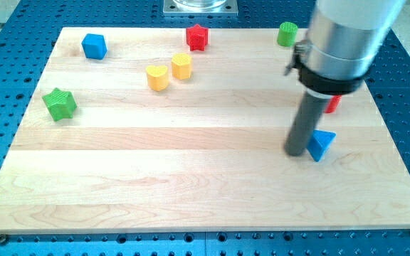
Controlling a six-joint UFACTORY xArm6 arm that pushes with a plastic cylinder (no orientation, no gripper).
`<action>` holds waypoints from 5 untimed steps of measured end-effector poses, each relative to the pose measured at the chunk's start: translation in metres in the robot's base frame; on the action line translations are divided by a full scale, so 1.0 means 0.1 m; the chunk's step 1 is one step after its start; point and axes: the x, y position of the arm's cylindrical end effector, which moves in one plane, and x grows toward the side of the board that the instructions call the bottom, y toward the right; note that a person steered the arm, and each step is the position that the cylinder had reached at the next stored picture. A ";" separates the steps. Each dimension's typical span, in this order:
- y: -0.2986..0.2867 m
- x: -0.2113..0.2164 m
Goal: Slide the triangle below the red circle
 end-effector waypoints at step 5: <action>1.02 0.47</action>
